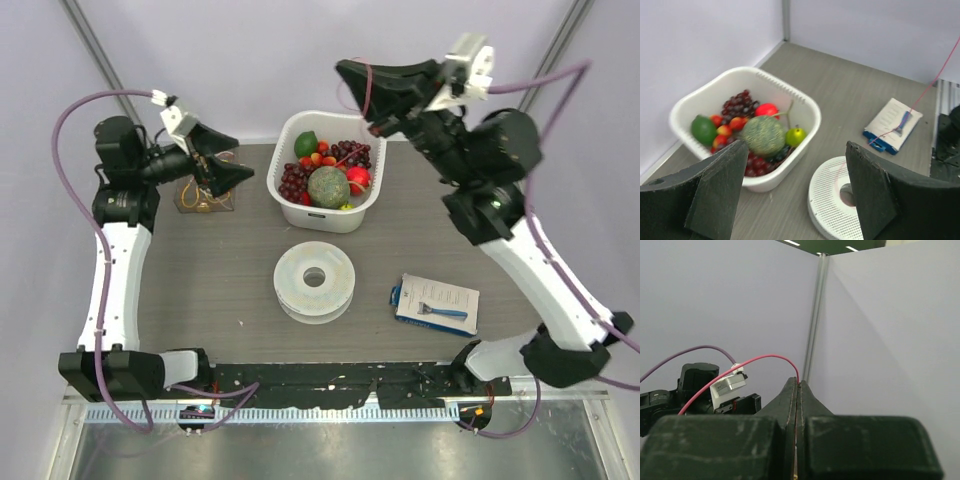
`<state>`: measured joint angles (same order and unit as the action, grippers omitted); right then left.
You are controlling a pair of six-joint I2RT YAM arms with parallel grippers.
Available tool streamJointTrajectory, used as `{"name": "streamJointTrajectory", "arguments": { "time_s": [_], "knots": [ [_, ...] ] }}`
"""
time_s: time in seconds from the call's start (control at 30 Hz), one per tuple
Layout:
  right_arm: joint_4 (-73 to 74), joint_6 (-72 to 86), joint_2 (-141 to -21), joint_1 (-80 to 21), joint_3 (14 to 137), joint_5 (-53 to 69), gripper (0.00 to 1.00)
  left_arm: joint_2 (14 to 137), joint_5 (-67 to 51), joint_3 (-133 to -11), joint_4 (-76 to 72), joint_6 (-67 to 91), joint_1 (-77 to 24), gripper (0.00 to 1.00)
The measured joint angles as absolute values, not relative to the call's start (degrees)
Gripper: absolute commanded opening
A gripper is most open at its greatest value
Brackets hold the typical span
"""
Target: Wrap the cables
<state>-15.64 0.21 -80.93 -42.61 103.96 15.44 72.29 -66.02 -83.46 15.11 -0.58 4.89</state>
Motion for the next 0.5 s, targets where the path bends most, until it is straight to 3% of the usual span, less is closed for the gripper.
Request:
{"name": "streamJointTrajectory", "arguments": {
  "time_s": [0.3,0.5],
  "knots": [
    [-3.6,-7.8,-65.5,-42.2,94.3,5.5,0.01,72.6,-60.3,-82.7,23.7,-10.6,-14.0,0.86],
    [-2.9,-6.7,-62.6,-41.8,82.9,3.4,0.01,72.5,-55.0,-77.6,24.2,-14.0,-24.8,0.87]
  ]
}}
